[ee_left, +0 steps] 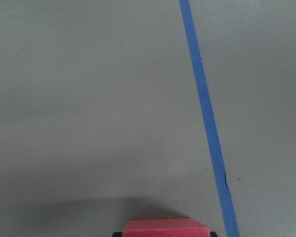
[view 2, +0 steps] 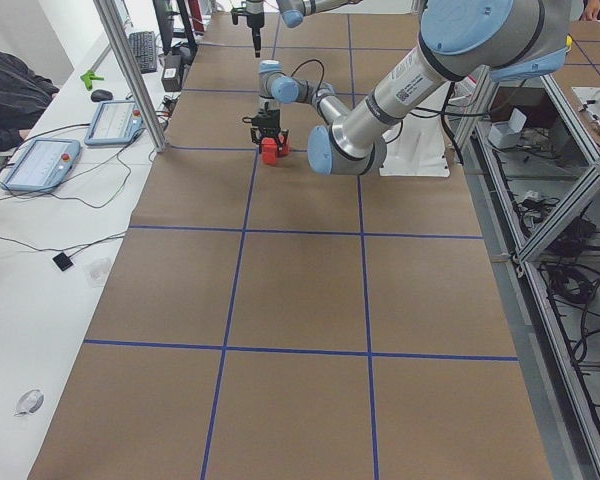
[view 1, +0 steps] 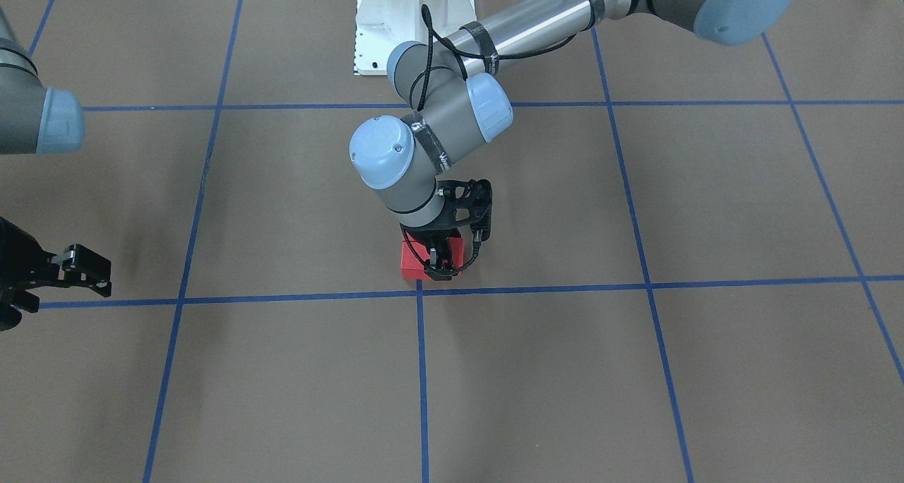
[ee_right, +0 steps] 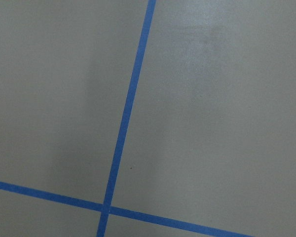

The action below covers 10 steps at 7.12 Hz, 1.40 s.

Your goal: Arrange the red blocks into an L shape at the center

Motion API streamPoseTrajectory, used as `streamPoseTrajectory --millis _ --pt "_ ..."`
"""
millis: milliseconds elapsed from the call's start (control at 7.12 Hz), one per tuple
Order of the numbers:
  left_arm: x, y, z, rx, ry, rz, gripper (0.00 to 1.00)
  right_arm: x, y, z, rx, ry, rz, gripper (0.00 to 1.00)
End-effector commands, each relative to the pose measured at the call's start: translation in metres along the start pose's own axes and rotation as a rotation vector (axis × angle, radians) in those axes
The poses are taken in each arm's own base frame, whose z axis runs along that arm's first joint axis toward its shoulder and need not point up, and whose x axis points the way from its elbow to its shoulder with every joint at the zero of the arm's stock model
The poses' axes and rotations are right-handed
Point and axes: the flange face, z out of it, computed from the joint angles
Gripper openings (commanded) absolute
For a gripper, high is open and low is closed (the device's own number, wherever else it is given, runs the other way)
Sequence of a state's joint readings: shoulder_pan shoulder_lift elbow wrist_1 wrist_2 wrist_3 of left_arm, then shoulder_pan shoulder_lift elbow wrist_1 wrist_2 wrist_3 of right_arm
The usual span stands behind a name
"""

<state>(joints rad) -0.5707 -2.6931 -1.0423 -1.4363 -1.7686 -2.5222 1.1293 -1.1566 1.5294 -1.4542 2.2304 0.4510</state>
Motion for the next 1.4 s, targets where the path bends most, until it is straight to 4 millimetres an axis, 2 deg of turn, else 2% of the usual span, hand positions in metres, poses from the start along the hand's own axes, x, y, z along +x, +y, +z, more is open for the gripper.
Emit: streamPoseTrajectory --millis 0,281,561,702,842,982,1123,1263 --pt "0.000 0.000 -0.001 0.000 0.002 0.002 1.00 0.001 0.000 -0.001 0.001 0.000 0.001 0.99" --pt "0.007 -0.011 -0.005 0.019 -0.008 0.046 1.00 -0.001 -0.002 -0.003 0.004 -0.001 0.002 0.99" --pt "0.007 -0.030 -0.050 0.021 -0.001 0.207 1.00 -0.008 -0.006 -0.015 0.029 -0.011 -0.013 0.99" --pt "0.010 -0.050 -0.052 0.025 0.003 0.280 1.00 -0.007 -0.004 -0.027 0.054 -0.015 -0.020 0.99" --pt "0.008 -0.077 -0.044 0.025 0.010 0.375 1.00 -0.004 -0.001 -0.027 0.057 -0.014 -0.021 0.99" --pt "0.000 -0.118 -0.038 0.017 0.032 0.501 1.00 0.000 -0.003 -0.031 0.063 -0.009 -0.012 0.99" --pt "-0.017 -0.180 -0.019 -0.017 0.016 0.688 1.00 0.011 0.002 -0.025 0.061 0.019 -0.002 0.99" --pt "-0.055 -0.247 -0.001 -0.028 0.011 0.923 1.00 0.017 0.003 -0.023 0.074 0.057 0.003 0.99"
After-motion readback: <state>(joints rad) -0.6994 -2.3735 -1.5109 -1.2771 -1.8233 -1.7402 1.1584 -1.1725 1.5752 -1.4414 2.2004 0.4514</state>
